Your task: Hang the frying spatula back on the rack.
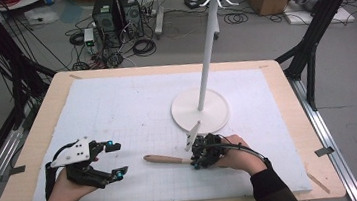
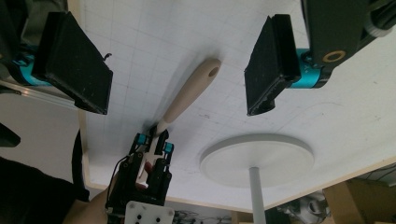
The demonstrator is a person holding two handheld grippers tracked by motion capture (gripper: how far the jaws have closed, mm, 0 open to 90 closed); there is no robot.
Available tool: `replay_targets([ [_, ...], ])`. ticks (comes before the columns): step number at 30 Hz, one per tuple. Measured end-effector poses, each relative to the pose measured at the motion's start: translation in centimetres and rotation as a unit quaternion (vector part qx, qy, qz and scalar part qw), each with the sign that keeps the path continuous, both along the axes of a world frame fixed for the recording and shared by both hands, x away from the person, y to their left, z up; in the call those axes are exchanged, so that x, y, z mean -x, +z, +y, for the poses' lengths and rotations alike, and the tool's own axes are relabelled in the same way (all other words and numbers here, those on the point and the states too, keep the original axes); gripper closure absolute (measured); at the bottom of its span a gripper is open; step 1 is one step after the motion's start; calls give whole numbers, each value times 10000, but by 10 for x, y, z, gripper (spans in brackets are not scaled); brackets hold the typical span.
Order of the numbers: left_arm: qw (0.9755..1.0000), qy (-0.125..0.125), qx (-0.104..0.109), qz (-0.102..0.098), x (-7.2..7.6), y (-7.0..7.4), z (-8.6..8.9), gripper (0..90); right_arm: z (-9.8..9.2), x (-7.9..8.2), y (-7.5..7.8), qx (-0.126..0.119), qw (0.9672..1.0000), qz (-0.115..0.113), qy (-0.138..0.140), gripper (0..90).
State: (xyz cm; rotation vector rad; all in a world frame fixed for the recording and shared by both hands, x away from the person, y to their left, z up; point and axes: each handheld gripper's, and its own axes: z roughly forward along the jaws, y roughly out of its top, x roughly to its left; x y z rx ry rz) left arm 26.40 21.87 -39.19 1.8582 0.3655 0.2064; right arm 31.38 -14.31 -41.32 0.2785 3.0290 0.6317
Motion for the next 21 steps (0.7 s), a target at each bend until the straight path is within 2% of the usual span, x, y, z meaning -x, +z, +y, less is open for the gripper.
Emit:
replay_targets([
  [2,10000,-7,4,-6,0,0,0,237,-1,1,0,-42,10000,-30,-28,780],
  [3,10000,-15,12,-4,0,0,-1,238,-4,4,-1,-154,9998,-126,-62,780],
  [6,10000,-33,40,-2,1,0,-2,239,-6,6,-1,-261,9993,-233,-152,781],
  [12,9998,-59,169,-25,2,2,-6,239,-8,12,5,-558,9953,-665,-435,781],
  [15,9997,-51,248,-21,3,4,-9,237,-11,16,15,-877,9904,-911,-555,780],
  [16,9995,-56,314,-18,3,4,-10,236,-14,19,22,-1089,9861,-1063,-664,780],
  [17,9993,-48,354,-50,4,5,-11,235,-15,20,25,-1167,9842,-1119,-722,781],
  [18,9993,-48,375,-57,4,6,-12,235,-15,20,25,-1167,9842,-1119,-722,781],
  [19,9992,-45,401,-70,5,7,-14,232,-17,23,29,-1308,9801,-1275,-776,780],
  [21,9989,-8,463,-95,6,9,-17,228,-18,26,33,-1451,9765,-1374,-804,780],
])
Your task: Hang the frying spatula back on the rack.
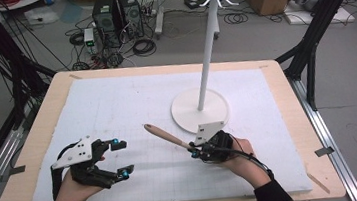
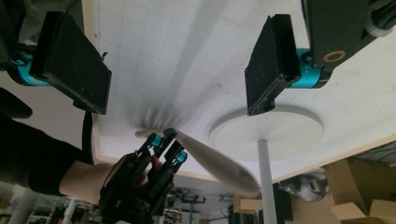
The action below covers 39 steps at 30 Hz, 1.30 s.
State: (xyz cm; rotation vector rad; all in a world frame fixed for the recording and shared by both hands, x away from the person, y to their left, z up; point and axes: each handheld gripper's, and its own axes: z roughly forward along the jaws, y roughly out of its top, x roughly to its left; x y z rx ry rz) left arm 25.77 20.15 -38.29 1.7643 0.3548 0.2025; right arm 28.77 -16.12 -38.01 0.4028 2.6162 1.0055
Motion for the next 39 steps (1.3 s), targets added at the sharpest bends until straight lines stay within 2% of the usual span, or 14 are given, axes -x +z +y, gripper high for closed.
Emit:
replay_targets([
  [7,9997,220,23,-51,3,4,-25,228,-1,7,7,-295,9991,-288,-103,782],
  [13,9984,486,283,67,4,7,-53,235,2,12,12,-376,9983,-404,-173,782],
  [14,9977,529,411,123,4,7,-57,235,2,12,15,-405,9981,-427,-168,782],
  [15,9950,754,606,258,2,7,-63,239,3,13,16,-429,9978,-481,-181,782],
  [16,9950,754,606,258,2,7,-63,239,3,13,16,-429,9978,-481,-181,782],
  [19,9914,1001,786,317,-1,9,-68,239,4,15,20,-472,9972,-537,-205,781],
  [20,9901,998,930,332,-3,10,-71,240,4,17,23,-533,9968,-563,-199,781],
  [23,9891,1000,1025,349,-3,11,-74,240,4,17,25,-590,9963,-593,-189,781],
  [25,9886,1014,1067,310,-3,12,-78,240,5,19,27,-668,9952,-666,-241,781],
  [27,9863,1136,1171,233,-2,13,-82,240,6,21,29,-728,9942,-727,-310,781],
  [28,9825,1271,1348,166,0,15,-84,242,7,22,31,-820,9929,-779,-379,781],
  [29,9825,1271,1348,166,0,15,-84,251,7,22,31,-820,9929,-779,-379,781],
  [31,9791,1420,1453,86,2,18,-87,257,8,23,32,-924,9914,-816,-448,781],
  [39,9806,1424,1341,-110,2,31,-98,262,10,30,39,-1299,9856,-949,-523,781],
])
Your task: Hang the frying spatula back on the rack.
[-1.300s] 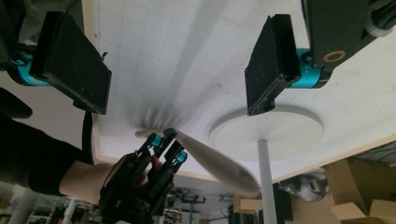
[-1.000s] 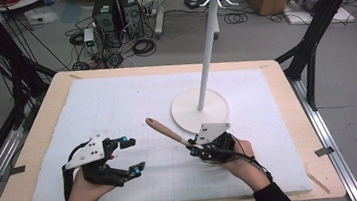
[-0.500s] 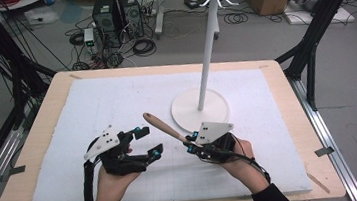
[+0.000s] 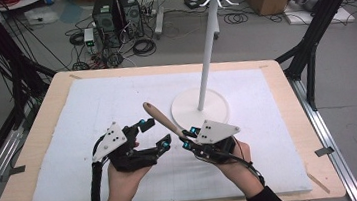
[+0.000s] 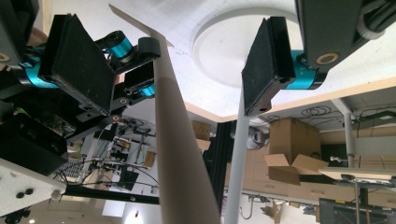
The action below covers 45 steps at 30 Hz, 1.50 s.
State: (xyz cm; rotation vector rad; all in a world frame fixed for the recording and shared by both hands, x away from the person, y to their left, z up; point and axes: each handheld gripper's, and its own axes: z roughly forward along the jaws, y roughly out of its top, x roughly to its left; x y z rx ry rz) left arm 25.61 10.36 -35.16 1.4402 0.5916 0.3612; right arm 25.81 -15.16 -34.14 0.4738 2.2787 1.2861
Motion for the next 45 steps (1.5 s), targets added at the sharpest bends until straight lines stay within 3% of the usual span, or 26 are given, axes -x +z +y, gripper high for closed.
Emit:
replay_targets([
  [7,9999,6,28,-159,1,12,-2,262,-5,4,7,-601,9978,-209,-189,781],
  [11,9998,38,-40,-202,0,21,-6,262,-4,6,9,-799,9960,-282,-295,780],
  [17,9996,76,-153,-224,-2,33,-15,278,0,6,9,-844,9955,-302,-316,780],
  [23,9996,31,-240,-129,-9,37,-24,377,2,7,8,-922,9944,-292,-415,780],
  [25,9998,-31,-209,-46,-12,36,-27,469,3,7,7,-915,9942,-308,-471,780],
  [28,9999,-43,-147,17,-14,36,-29,528,3,8,6,-902,9941,-347,-497,780],
  [34,9997,-41,-245,-69,-16,37,-32,714,3,8,5,-907,9939,-352,-524,780],
  [40,9993,-258,-253,-51,-19,39,-31,734,3,8,5,-947,9934,-360,-539,778],
  [45,9978,-583,-296,-147,-22,42,-27,738,-1,5,6,-1113,9931,-273,-241,759],
])
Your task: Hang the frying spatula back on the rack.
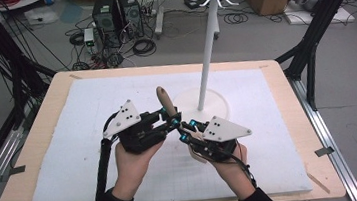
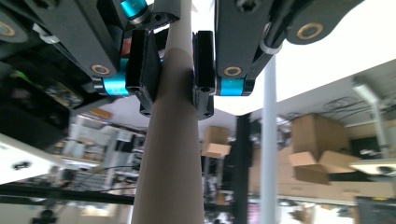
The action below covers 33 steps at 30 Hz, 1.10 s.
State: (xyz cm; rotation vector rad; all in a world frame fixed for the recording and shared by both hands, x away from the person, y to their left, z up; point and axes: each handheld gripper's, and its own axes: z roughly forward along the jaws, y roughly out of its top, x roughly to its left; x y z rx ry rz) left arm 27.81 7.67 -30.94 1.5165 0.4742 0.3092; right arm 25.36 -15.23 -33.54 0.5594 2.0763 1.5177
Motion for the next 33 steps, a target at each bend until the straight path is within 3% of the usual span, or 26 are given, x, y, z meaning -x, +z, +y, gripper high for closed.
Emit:
replay_targets([
  [3,9997,-248,-19,-65,-2,3,4,739,-3,-1,0,-65,9999,11,135,687],
  [4,9994,-332,-35,-100,-3,4,6,740,-7,-2,0,-129,9994,35,327,656],
  [6,9983,-557,-56,-179,-4,6,9,740,-9,-2,0,-136,9993,40,352,621],
  [9,9952,-933,-153,-258,-5,11,14,742,-20,-5,3,-310,9980,61,548,542],
  [11,9913,-1231,-254,-381,-5,14,16,742,-28,-8,5,-439,9956,144,813,526],
  [12,9894,-1363,-287,-417,-4,15,17,742,-33,-9,7,-527,9926,186,1081,514],
  [13,9861,-1563,-318,-456,-4,16,17,742,-33,-9,7,-527,9926,186,1081,514],
  [14,9833,-1720,-339,-477,-4,18,17,742,-35,-8,10,-517,9879,195,1450,508],
  [15,9797,-1912,-337,-490,-4,18,18,742,-35,-8,10,-517,9879,195,1450,508],
  [18,9706,-2348,-267,-456,-4,20,17,742,-32,-8,11,-460,9795,245,1948,494],
  [19,9676,-2473,-265,-442,-4,20,16,742,-29,-6,11,-422,9746,240,2185,494],
  [20,9624,-2668,-269,-436,-5,19,16,742,-27,-6,10,-391,9734,202,2250,494],
  [21,9624,-2668,-269,-436,-5,19,16,742,-27,-6,10,-391,9734,202,2250,494],
  [22,9590,-2790,-247,-441,-5,19,15,742,-26,-5,10,-404,9703,212,2376,494],
  [23,9544,-2942,-228,-446,-5,18,15,742,-25,-5,10,-414,9675,242,2482,494],
  [24,9477,-3161,-164,-404,-6,18,14,742,-22,-3,10,-394,9616,295,2701,498],
  [25,9443,-3266,-138,-385,-6,18,14,742,-20,-3,11,-376,9588,280,2802,499],
  [26,9443,-3266,-138,-385,-6,18,14,742,-18,-2,12,-385,9561,305,2889,506],
  [27,9408,-3366,-125,-384,-6,18,13,742,-18,-2,12,-385,9561,305,2889,506],
  [30,9330,-3578,-136,-368,-6,18,11,741,-13,0,14,-410,9457,328,3208,572],
  [31,9317,-3611,-148,-364,-5,18,10,741,-11,0,15,-406,9434,348,3273,590],
  [33,9286,-3692,-120,-357,-5,18,9,741,-10,1,15,-405,9424,347,3301,607],
])
